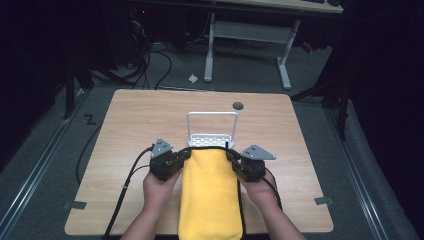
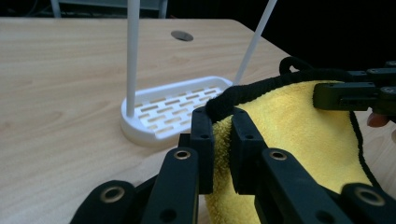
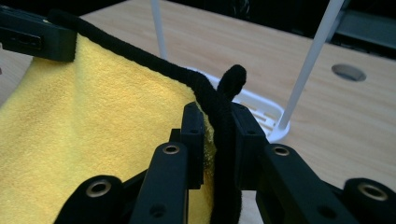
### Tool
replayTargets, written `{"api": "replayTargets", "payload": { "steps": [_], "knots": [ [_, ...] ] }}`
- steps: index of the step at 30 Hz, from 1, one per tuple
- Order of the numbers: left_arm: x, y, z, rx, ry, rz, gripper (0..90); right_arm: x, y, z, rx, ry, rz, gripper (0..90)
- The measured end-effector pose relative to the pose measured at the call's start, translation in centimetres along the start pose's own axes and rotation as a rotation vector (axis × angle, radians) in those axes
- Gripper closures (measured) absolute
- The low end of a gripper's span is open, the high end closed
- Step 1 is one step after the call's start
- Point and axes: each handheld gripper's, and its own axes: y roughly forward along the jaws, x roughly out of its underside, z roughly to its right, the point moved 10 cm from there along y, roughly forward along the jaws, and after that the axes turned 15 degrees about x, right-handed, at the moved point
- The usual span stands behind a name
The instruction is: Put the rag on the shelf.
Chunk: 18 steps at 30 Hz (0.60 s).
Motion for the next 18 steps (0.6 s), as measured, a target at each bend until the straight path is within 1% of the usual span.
{"api": "replayTargets", "payload": {
  "steps": [3, 5, 8, 15, 18],
  "knots": [
    [-1.1, -0.2, 0.2, 0.001, 0.003, 0.018, 81.6, -1.0, -0.3, 0.3, 0.003, 0.002, 0.020, 78.5],
    [-1.8, -0.3, 0.3, -0.001, 0.009, 0.027, 81.6, -1.6, -0.5, 0.5, 0.011, -0.019, 0.042, 78.5],
    [-3.1, -0.5, 0.7, -0.008, 0.036, 0.044, 81.7, -2.6, -0.8, 0.7, 0.017, -0.011, 0.058, 78.6],
    [-6.0, -1.0, 1.2, -0.020, 0.080, 0.070, 81.7, -5.0, -1.5, 1.5, 0.025, 0.002, 0.111, 78.6],
    [-7.2, -1.2, 1.5, -0.025, 0.106, 0.082, 81.7, -6.1, -1.9, 1.7, 0.031, 0.002, 0.131, 78.6]
  ]
}}
